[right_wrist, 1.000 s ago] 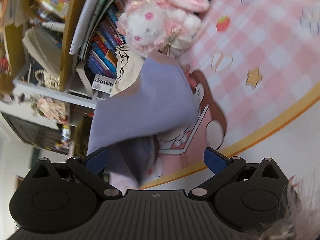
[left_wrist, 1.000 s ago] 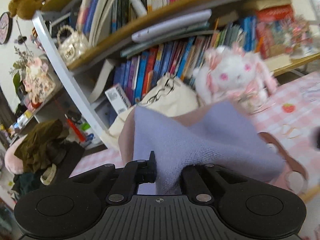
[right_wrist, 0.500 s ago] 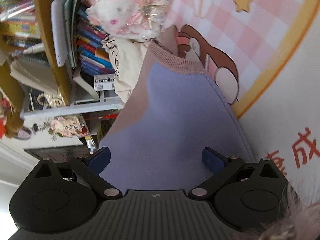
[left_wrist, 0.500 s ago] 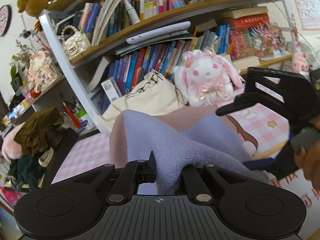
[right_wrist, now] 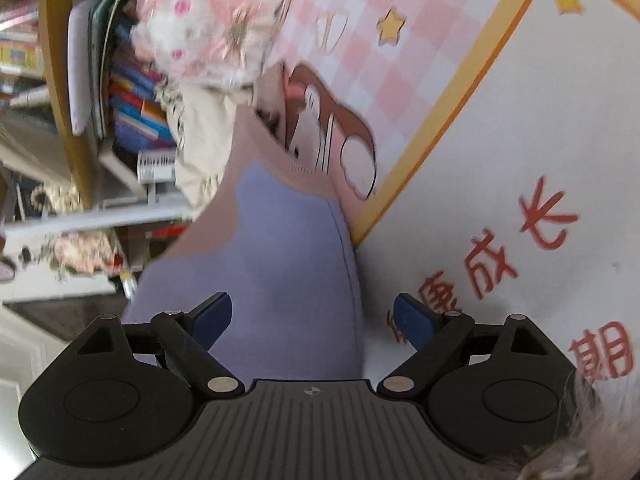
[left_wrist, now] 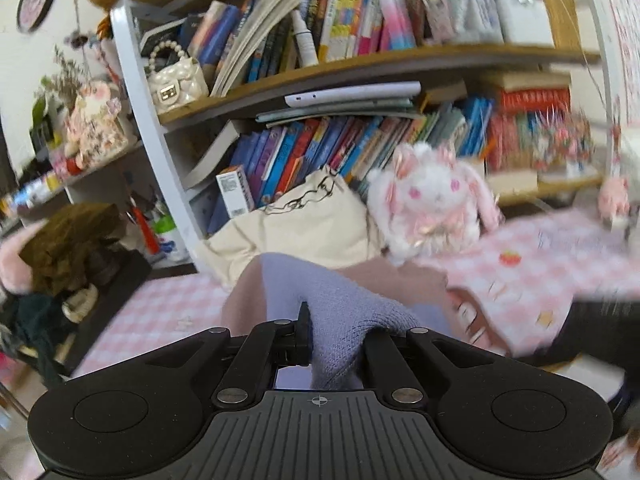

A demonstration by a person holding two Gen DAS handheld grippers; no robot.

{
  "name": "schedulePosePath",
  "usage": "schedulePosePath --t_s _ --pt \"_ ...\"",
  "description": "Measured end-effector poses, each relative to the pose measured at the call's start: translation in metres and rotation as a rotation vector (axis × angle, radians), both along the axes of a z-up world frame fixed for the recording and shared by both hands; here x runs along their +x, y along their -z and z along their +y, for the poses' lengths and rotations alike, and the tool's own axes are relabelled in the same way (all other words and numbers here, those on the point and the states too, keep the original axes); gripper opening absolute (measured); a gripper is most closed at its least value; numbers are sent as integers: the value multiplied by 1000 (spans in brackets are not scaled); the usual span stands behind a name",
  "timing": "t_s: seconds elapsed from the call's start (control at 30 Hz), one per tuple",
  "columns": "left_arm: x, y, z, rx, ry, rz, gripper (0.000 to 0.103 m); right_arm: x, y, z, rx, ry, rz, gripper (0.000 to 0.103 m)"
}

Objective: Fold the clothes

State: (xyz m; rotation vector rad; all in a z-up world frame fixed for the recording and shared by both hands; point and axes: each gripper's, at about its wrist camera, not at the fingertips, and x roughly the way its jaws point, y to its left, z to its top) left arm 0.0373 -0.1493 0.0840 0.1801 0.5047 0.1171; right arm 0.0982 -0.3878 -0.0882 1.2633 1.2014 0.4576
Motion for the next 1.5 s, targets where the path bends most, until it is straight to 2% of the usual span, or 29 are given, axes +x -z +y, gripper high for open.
schedulePosePath --t_s 0.2,0.27,0.33,0.37,0.47,0.57,0.67,0.77,0.8,0.87,1.0,1.07,1.13,1.2,1.3,1.37,1.43,1.5 --pt "8 -10 10 -151 -2 10 4 -2 16 21 186 -12 9 88" --pt "8 -11 14 -164 -11 12 4 -3 17 24 233 -9 8 73" --pt "5 -11 19 -143 -21 10 4 -2 14 26 246 -20 -9 38" --pt "4 -11 22 -133 -26 8 4 -2 10 24 238 -24 -31 13" --pt "0 -14 29 -106 -29 7 4 4 -4 13 251 2 -116 9" --pt "-8 -20 24 -44 26 -4 3 13 -36 -14 285 88 -281 8" --pt "-18 -26 8 31 129 -49 4 36 -84 -42 309 183 -445 8" --pt "-30 -39 -17 100 279 -145 4 65 -151 -52 325 224 -635 8" --pt "-35 -48 -21 85 314 -183 4 70 -174 -50 338 218 -699 8" --pt "-46 -71 -18 -6 374 -275 4 75 -222 -42 367 190 -829 8" --pt "-75 -115 21 -295 520 -449 4 70 -306 -11 462 75 -1062 8" --pt "-81 -123 43 -382 563 -460 4 68 -328 13 458 6 -1115 8" --pt "-83 -119 59 -418 555 -432 6 69 -333 41 406 -65 -1112 8" --pt "-78 -100 76 -420 494 -363 7 77 -319 73 304 -132 -1063 8" --pt "-56 -44 99 -439 330 -156 7 97 -258 124 107 -220 -912 8" --pt "-41 -4 110 -419 233 -21 6 109 -209 153 -40 -262 -808 8" --pt "-27 34 116 -353 167 88 6 117 -168 174 -140 -283 -714 8" --pt "-16 62 123 -268 112 167 5 126 -135 187 -191 -278 -643 8"
